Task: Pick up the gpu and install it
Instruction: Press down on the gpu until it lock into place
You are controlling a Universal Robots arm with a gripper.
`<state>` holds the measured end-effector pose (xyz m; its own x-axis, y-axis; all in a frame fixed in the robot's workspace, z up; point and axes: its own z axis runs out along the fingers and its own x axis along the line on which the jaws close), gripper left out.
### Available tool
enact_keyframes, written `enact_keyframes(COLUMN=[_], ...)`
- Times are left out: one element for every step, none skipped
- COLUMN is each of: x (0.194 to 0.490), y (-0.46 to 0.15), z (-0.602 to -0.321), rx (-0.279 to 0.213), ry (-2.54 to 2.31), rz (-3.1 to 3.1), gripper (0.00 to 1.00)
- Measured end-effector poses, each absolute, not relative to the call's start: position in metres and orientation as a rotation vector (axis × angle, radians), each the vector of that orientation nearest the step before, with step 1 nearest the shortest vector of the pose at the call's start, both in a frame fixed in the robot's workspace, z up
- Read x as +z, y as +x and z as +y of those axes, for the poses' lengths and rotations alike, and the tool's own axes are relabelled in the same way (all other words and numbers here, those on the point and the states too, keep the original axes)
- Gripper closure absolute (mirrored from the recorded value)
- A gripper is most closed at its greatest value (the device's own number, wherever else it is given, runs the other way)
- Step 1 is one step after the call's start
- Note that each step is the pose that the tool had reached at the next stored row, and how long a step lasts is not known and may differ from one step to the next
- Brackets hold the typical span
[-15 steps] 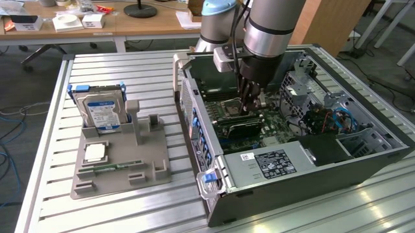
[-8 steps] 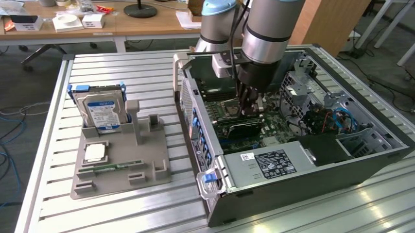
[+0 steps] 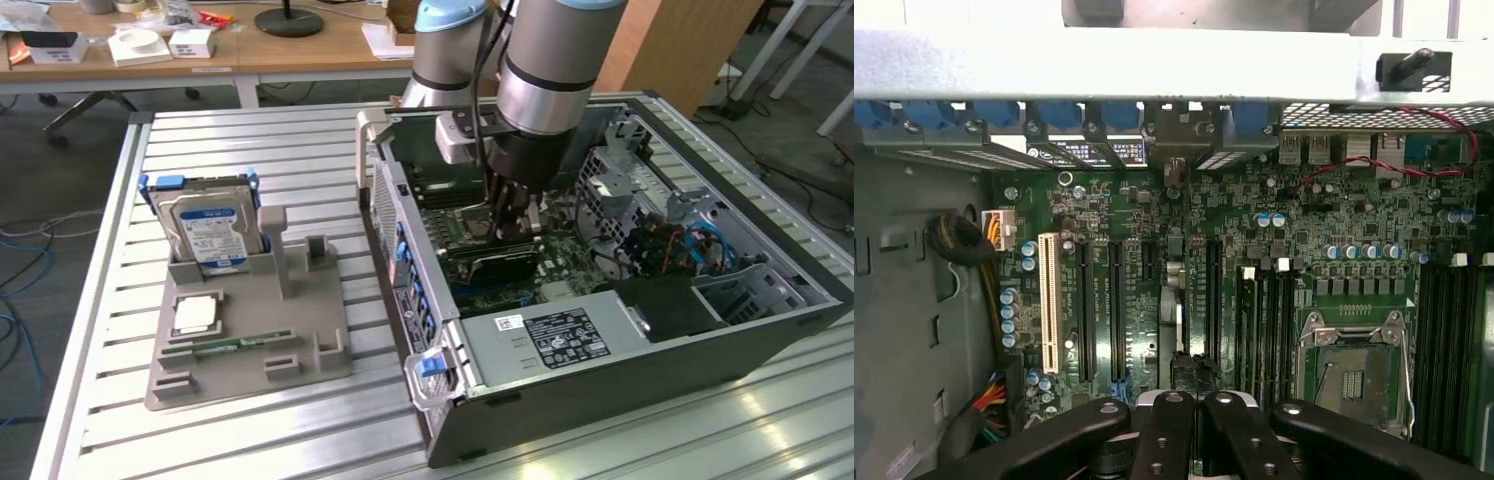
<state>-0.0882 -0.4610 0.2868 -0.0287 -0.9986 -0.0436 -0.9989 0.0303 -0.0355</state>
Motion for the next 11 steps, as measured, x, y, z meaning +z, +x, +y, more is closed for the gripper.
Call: enact_keyframes(x=[0.2868,0.2867,0.2867,0.2867,0.2867,0.2868,0.2868,0.2867,0.2861,0.2852,0.2850], y=[-0.0891,-0.0895,-0.0897,-0.0898,-0.0899,-0.0900,-0.0900,-0.0900,-0.0900,-0.0900,-0.0900], z=[-0.4608,-0.4608,-0.4608,-0.4608,-0.4608,-0.4609,-0.4608,-0.4609,-0.4609,-0.4609,-0.4608], rx=[0.008,0.008,0.008,0.008,0.008,0.008,0.008,0.008,0.008,0.008,0.008], ry=[-2.149,-2.149,-2.149,-2.149,-2.149,-2.149,-2.149,-2.149,-2.149,-2.149,-2.149], rz=[2.214,2.214,2.214,2.214,2.214,2.214,2.214,2.214,2.214,2.214,2.214], gripper=[0.90,0.90,0.90,0.90,0.90,0.90,0.90,0.90,0.90,0.90,0.90])
